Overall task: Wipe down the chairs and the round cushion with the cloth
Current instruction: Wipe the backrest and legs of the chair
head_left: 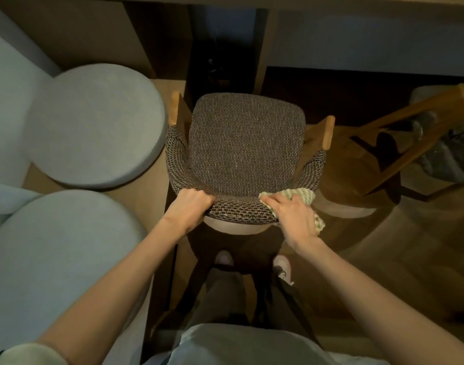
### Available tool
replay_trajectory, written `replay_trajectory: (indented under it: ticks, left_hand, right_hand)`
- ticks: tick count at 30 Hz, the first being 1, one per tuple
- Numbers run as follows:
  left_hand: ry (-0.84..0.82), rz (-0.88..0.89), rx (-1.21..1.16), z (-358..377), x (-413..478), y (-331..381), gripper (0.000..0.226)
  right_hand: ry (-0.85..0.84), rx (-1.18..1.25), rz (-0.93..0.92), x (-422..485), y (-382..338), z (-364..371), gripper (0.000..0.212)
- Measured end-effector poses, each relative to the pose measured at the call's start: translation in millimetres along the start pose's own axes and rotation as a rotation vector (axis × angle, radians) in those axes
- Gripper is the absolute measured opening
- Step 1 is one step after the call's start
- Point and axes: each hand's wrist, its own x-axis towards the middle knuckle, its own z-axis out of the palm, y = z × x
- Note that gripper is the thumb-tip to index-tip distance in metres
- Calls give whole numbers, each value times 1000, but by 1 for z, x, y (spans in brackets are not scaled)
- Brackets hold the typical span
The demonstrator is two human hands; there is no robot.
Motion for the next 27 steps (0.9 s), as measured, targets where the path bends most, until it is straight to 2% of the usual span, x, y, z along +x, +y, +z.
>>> replay_trajectory:
  ticks: [4,6,8,11,13,16,21,27]
  left_hand:
    - [249,46,-202,14,-16,-5,46]
    - [327,110,-204,19,-17,-8,53]
    - [275,176,-183,20,-12,-12,59]
    - [127,194,-139,21,2,-16,69]
    - [144,217,-142,22,9,-19,67]
    - [267,307,-96,26,10,-21,62]
    - [448,339,-25,40,9,-23,62]
    - [474,325,-53,54,-15,-32,51]
  right_hand:
    - [84,8,-46,1,1,3,56]
    - [92,-24,-130,5,9,5,59]
    - [98,-29,-254,11,17,6,70]
    - [188,34,-361,17,18,11,69]
    - [250,94,-400,20,16,18,65]
    - [330,193,-443,21,18,28,63]
    - [532,121,-513,22,20,41,63]
    - [608,195,-638,19,0,49,59]
